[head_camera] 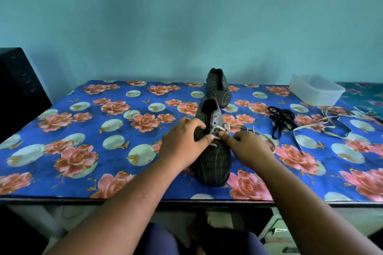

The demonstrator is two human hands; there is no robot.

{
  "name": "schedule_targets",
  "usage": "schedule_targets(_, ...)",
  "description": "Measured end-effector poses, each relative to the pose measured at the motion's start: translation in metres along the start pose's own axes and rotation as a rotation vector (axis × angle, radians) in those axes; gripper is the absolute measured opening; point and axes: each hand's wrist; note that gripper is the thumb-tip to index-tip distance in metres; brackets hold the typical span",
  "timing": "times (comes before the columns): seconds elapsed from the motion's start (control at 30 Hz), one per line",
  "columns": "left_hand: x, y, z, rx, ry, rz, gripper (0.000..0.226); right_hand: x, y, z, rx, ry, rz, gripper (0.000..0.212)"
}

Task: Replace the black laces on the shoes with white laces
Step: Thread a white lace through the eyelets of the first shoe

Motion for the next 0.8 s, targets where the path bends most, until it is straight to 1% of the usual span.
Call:
schedule_targets(0.07,-0.002,-0.003,0.003,0.043,-0.018,-0.035,0.027,0.001,0.003,0.0,-0.047,0.032,0.01,0.064)
schedule_targets(0.17,0.003,-0.008,0.003,0.054,-0.063,-0.107,0.018,0.007,0.005,0.001,-0.076,0.121,0.036,0.048)
schedule_targets(0.3,0.009,-0.012,0.002,0.042,-0.062,-0.154,0.018,0.013,0.001,-0.003,-0.21,0.159,0.074,0.041)
schedule_targets(0.43,0.009,-0.01,0.003,0.057,-0.074,-0.123,0.013,0.016,-0.002,-0.014,-0.257,0.286,0.237,0.022)
schedule_targets(0.47,0.01,-0.009,0.002,0.106,-0.086,-0.11,0.011,0.016,-0.003,-0.015,-0.253,0.293,0.281,0.023)
schedule_targets(0.5,0.01,-0.008,0.002,0.172,-0.1,-0.088,0.008,0.014,-0.002,-0.015,-0.235,0.29,0.331,0.03)
schedule_targets(0.57,0.013,-0.008,-0.001,0.285,-0.132,-0.036,0.006,0.007,0.001,-0.013,-0.135,0.269,0.425,0.039)
schedule_targets(0.67,0.015,-0.013,-0.007,0.355,-0.128,-0.025,0.006,-0.003,0.005,-0.007,-0.012,0.257,0.469,0.029)
schedule_targets(0.8,0.019,-0.022,-0.013,0.463,-0.068,-0.006,0.01,-0.013,0.009,-0.002,0.035,0.255,0.526,0.02)
Point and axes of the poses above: each hand's wrist, its own x-axis away from the middle knuckle, its own z-axis out of the back of the hand, y = z × x, and after that the axes turned 3 degrees about y, right-handed
